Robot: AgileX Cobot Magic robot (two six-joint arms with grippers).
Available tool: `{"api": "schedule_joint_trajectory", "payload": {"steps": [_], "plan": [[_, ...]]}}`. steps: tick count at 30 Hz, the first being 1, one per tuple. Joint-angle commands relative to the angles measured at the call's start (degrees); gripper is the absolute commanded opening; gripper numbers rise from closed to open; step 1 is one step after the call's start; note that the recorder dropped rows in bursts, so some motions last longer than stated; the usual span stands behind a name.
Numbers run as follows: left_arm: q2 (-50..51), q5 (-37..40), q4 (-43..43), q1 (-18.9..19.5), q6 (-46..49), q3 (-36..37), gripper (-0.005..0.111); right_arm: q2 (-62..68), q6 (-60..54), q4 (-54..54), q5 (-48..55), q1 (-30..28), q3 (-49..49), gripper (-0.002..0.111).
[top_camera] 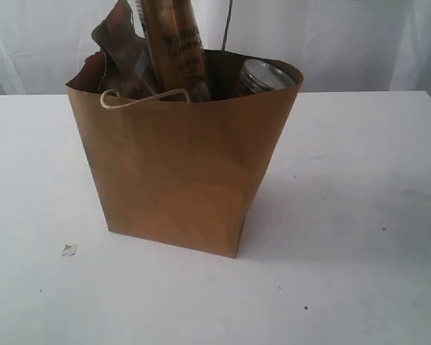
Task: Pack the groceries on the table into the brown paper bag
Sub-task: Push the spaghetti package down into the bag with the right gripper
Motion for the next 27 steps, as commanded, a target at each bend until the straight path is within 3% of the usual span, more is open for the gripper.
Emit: {"api": "schedule_joint_trajectory", "payload": {"steps": [1,16,27], "plan": [[-0.27,0.27,0.16,-0.14,-0.54,0.22,0.001,0.07,-0.35,1.3,4.97,0.94,0.28,0.0],[-0.27,0.27,0.16,-0.14,-0.54,0.22,0.001,0.07,-0.35,1.3,12.1,0.94,0.28,0.001],[-0.27,0.27,0.16,-0.14,-0.54,0.22,0.001,-1.66,-0.68,1.3,12.74,0.94,0.28,0.028]]}}
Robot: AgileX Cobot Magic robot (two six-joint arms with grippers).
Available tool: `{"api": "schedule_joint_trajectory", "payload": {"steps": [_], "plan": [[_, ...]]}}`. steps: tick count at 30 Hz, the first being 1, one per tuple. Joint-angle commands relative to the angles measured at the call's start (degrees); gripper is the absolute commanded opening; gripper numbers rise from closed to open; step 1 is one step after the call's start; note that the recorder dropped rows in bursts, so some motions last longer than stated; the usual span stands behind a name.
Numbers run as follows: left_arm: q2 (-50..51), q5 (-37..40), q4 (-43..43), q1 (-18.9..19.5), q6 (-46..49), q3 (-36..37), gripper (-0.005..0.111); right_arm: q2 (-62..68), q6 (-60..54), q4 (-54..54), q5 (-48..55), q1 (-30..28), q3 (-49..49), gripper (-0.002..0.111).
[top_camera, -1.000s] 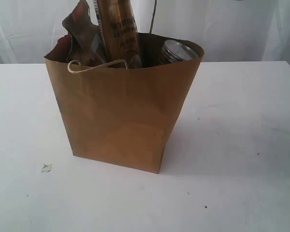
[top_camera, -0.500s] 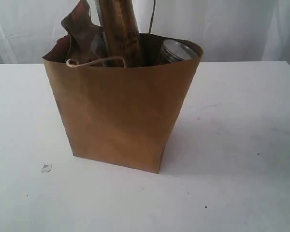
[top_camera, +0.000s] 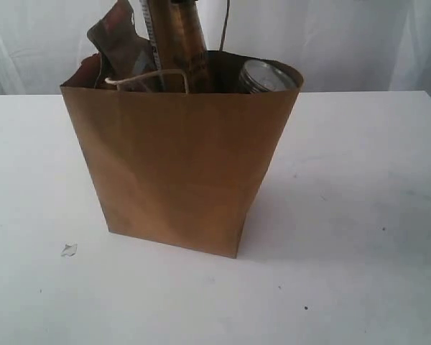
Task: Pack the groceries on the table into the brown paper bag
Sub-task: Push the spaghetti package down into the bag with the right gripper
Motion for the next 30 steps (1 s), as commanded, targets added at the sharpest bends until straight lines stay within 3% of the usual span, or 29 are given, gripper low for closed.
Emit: {"api": "schedule_joint_trajectory", "payload": {"steps": [1,8,11,30], "plan": [[-0.27,0.27,0.16,-0.14,-0.54,0.22,0.001,-1.11,-0.23,1.12,2.91,0.06,0.42,0.03],[-0.27,0.27,0.16,-0.14,-0.54,0.22,0.001,-3.0,-1.22,1.12,2.67,0.06,0.42,0.053],[-0.27,0.27,0.16,-0.14,-0.54,0.22,0.001,-3.47,-1.22,1.12,2.67,0.06,0.42,0.058],[-0.27,0.27,0.16,-0.14,-0.54,0.22,0.001,-3.58,-1.22,1.12,2.9,0.06,0.42,0.058]]}}
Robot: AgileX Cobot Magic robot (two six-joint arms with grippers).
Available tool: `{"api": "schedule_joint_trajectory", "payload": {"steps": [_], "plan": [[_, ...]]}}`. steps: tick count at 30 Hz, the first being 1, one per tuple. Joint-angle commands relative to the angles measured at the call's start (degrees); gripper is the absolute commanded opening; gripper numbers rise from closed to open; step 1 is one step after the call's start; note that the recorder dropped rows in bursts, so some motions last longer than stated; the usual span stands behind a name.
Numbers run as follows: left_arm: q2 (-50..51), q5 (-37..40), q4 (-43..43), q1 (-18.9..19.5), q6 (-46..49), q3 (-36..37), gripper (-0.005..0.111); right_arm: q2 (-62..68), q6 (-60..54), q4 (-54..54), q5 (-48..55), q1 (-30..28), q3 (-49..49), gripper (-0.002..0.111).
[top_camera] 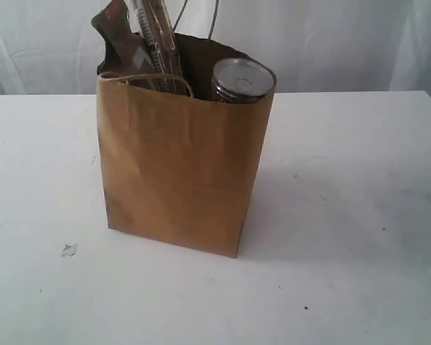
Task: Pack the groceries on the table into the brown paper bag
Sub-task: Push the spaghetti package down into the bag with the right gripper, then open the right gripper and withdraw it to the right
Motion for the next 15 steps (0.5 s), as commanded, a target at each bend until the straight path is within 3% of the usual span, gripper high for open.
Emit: {"api": "schedule_joint_trajectory", "payload": {"steps": [1,9,15], "plan": [[-0.27,0.27,0.16,-0.14,-0.54,0.22,0.001,-0.56,-0.62,-0.05,0.08,0.06,0.21,0.058],[-0.27,0.27,0.16,-0.14,-0.54,0.22,0.001,-2.59,-0.62,0.34,1.0,0.06,0.21,0.058],[-0.27,0.27,0.16,-0.14,-0.54,0.22,0.001,-3.66,-1.36,0.34,3.86,0.06,0.21,0.048]]}}
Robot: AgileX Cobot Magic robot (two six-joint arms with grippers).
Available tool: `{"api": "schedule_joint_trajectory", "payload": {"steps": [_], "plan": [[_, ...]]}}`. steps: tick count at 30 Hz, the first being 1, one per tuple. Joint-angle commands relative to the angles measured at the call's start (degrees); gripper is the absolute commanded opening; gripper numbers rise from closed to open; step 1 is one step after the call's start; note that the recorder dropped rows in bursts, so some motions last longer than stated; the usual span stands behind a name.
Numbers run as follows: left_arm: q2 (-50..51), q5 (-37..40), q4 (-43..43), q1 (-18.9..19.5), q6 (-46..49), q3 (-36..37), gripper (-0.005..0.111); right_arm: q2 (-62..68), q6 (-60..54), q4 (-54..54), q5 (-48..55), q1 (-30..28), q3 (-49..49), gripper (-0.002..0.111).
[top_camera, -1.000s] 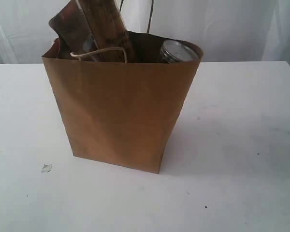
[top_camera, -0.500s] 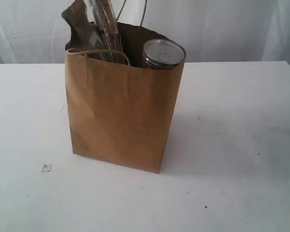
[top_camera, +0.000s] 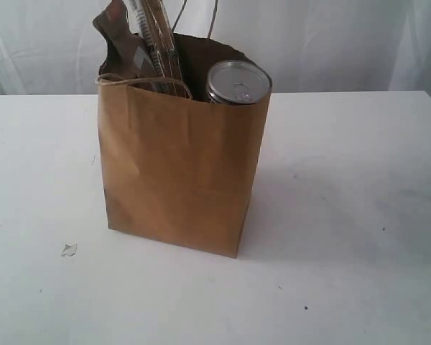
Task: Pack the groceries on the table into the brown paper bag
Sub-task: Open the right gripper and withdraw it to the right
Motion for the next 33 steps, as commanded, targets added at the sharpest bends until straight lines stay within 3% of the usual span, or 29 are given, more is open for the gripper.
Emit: {"api": "schedule_joint_trajectory", "payload": {"steps": [1,3,7,9,15,25,33], "plan": [[-0.27,0.27,0.16,-0.14,-0.54,0.22,0.001,-0.82,-1.32,0.01,0.96,0.06,0.21,0.048],[-0.27,0.27,0.16,-0.14,-0.54,0.22,0.001,-0.82,-1.45,0.01,0.96,0.06,0.24,0.042],[-0.27,0.27,0.16,-0.14,-0.54,0.22,0.001,-3.54,-1.52,0.01,-4.44,0.06,6.3,0.016],[-0.27,0.27,0.16,-0.14,-0.54,0.22,0.001,-5.61,-1.52,0.01,-8.97,0.06,9.83,0.01],[-0.27,0.27,0.16,-0.14,-0.54,0.22,0.001,-11.34,-1.52,0.01,-18.53,0.06,17.55,0.008],[-0.27,0.27,0.16,-0.14,-0.54,0.22,0.001,-24.76,-1.36,0.01,-25.72,0.06,31.98,0.006],[-0.27,0.27,0.16,-0.14,-0.54,0.22,0.001,-33.05,-1.08,0.35,-22.86,0.06,39.18,0.005]]}}
